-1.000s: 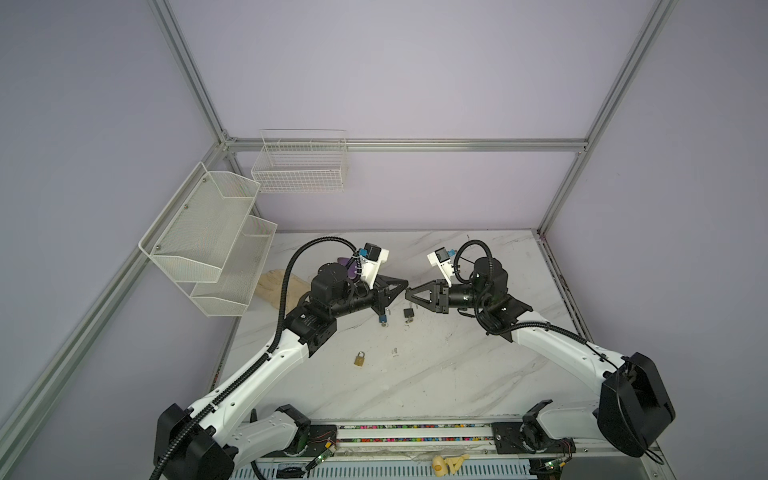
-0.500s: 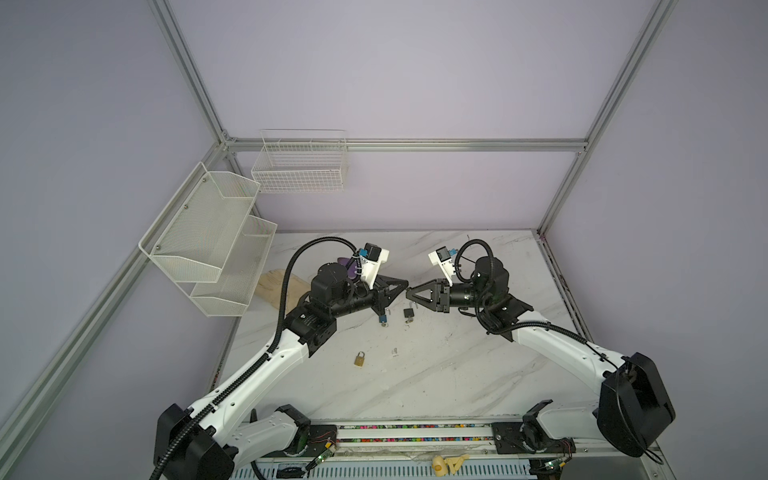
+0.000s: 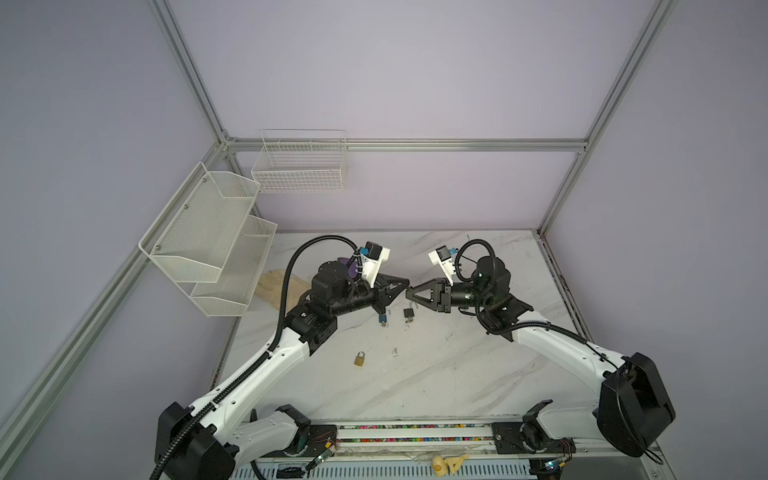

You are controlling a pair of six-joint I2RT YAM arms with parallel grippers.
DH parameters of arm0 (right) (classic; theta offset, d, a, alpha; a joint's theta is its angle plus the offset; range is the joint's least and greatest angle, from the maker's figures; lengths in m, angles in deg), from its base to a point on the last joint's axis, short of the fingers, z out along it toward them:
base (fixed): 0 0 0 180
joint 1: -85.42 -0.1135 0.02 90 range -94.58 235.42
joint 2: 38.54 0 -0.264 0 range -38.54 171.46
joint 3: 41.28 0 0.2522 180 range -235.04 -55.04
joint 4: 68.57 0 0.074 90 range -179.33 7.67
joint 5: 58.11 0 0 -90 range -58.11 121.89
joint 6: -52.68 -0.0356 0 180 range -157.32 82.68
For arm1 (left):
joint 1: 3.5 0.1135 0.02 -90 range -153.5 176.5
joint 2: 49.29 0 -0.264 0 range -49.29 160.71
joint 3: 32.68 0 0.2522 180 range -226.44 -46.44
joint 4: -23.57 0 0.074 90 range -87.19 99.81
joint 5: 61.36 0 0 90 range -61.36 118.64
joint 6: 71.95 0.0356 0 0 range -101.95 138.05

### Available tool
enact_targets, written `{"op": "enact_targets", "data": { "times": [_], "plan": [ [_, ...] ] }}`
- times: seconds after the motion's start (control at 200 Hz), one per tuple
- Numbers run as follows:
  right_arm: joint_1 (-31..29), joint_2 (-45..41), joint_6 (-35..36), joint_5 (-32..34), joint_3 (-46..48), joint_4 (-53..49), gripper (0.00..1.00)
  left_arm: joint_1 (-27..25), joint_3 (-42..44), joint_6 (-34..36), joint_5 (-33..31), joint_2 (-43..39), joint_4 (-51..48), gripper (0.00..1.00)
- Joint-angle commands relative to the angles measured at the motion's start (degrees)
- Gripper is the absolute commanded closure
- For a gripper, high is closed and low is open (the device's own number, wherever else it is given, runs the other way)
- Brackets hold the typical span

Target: Unlock with the key

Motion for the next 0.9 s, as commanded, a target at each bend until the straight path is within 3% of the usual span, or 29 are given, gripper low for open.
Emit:
{"op": "enact_targets", "data": {
  "times": [0.0, 0.25, 0.495, 0.895],
  "plan": [
    [0.52, -0.80, -0.22, -0.61, -0.47, 2.94, 0.78, 0.52, -5.57, 0.61, 0.45, -0.61, 0.92, 1.00],
    [1.01, -1.53, -0.67, 0.12, -1.10, 2.90, 0.75, 0.60, -5.44, 0.79, 0.70, -0.77, 0.69, 1.00],
    [1.18, -0.73, -0.93, -0.86, -1.23, 2.96, 0.82, 0.62, -5.48, 0.71, 0.88, -0.86, 0.86, 1.00],
    [1.18, -0.03, -2.01, -2.01, -1.24, 4.51, 0.81, 0.68, -5.51, 0.44, 1.47, -0.60, 1.25, 1.00]
  ]
}}
